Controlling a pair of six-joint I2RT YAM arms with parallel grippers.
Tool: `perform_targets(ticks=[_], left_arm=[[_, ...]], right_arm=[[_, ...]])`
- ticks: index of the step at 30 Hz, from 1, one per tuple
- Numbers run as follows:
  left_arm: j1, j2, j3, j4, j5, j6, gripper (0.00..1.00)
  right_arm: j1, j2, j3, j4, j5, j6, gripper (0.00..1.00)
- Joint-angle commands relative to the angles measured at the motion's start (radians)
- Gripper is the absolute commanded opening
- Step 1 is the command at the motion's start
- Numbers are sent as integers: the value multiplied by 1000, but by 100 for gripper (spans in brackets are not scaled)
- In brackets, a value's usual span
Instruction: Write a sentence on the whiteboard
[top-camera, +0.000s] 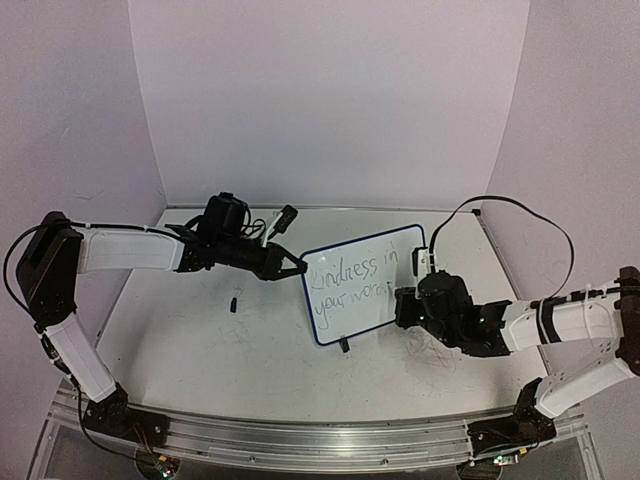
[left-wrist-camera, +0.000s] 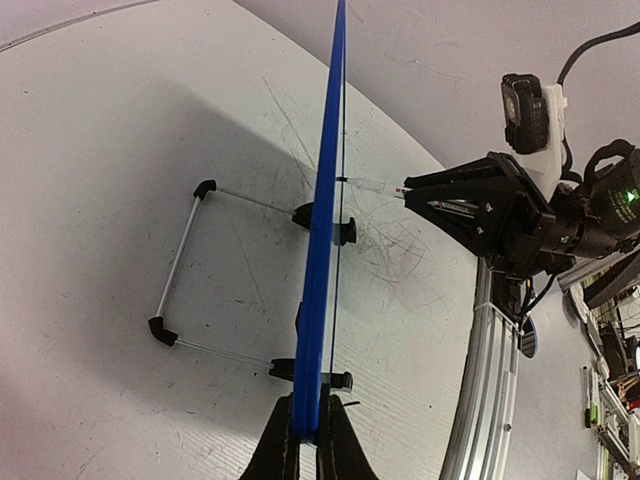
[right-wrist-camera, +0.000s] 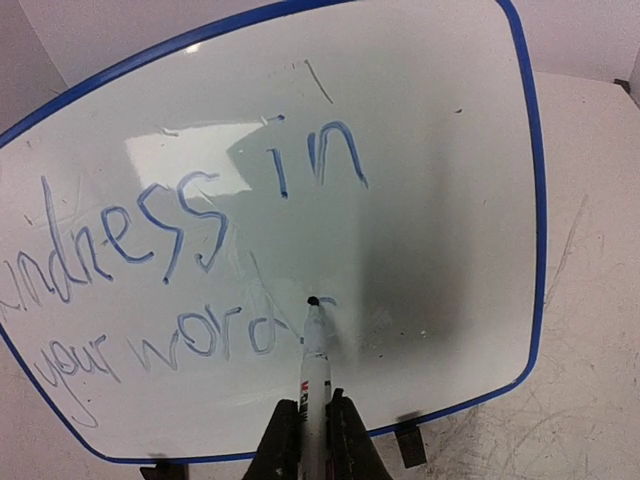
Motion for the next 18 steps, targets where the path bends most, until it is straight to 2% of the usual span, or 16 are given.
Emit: perform_targets(ticks=[1, 18], left_arm=[[-6, -11, -12, -52, -45, 66, 0], [-6, -12, -14, -52, -46, 64, 0]], right_arm=[[8, 12, -19, 17, -36, 23, 0], [9, 3, -18, -50, 61, 71, 0]])
